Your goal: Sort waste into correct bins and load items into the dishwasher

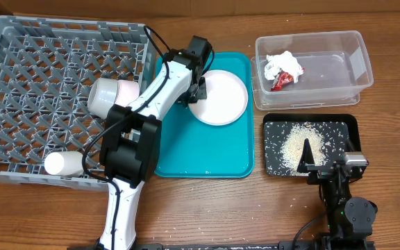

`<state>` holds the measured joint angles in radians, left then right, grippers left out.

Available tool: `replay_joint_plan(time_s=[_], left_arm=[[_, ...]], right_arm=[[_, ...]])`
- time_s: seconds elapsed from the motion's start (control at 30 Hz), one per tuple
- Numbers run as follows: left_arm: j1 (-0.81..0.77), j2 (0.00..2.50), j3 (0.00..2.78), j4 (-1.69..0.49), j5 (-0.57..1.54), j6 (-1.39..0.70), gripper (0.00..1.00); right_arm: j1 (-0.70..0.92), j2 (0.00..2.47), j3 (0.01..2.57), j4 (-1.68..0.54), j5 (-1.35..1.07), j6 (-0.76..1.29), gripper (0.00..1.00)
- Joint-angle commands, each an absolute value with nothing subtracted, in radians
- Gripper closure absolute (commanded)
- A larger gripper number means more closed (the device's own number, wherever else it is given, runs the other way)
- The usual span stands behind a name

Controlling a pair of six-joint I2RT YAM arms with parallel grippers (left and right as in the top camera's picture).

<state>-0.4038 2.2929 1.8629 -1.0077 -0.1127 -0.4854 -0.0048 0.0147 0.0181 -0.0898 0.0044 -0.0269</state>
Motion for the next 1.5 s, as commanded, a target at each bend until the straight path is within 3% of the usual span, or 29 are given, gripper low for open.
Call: replay_joint_plan(time_s=[0.0, 0.4, 0.57, 0.73, 1.1, 1.47], left_arm=[[-0.383, 2.244, 1.906, -1.080, -0.176, -0.416, 0.96], [-0.361, 1.795, 2.062, -1.381, -0.714, -0.390, 0.96], [-0.357, 1.729, 2.062, -1.425, -1.034, -0.292, 0.96], [-0.330, 1.729, 2.037, -1.424, -1.220, -0.199, 0.96], [-0.146, 1.734, 1.861, -1.211, -1.208, -0.071, 0.96], [-0.011, 1.736, 1.634, -0.838, -1.098, 0.198, 0.96]], right_arm=[[-0.001, 0.004, 0.008, -0.083, 0.006, -0.030, 0.00], [-0.001, 0.004, 0.008, -0.083, 0.006, -0.031, 0.00], [-0.001, 0.004, 0.008, -0.083, 0.006, -0.030, 0.00], [-0.001, 0.004, 0.008, -0.083, 0.006, -0.030, 0.00], [-0.001, 0.004, 0.008, -0.083, 0.006, -0.031, 0.00], [-0.001, 0.004, 0.008, -0.083, 0.006, -0.030, 0.00]])
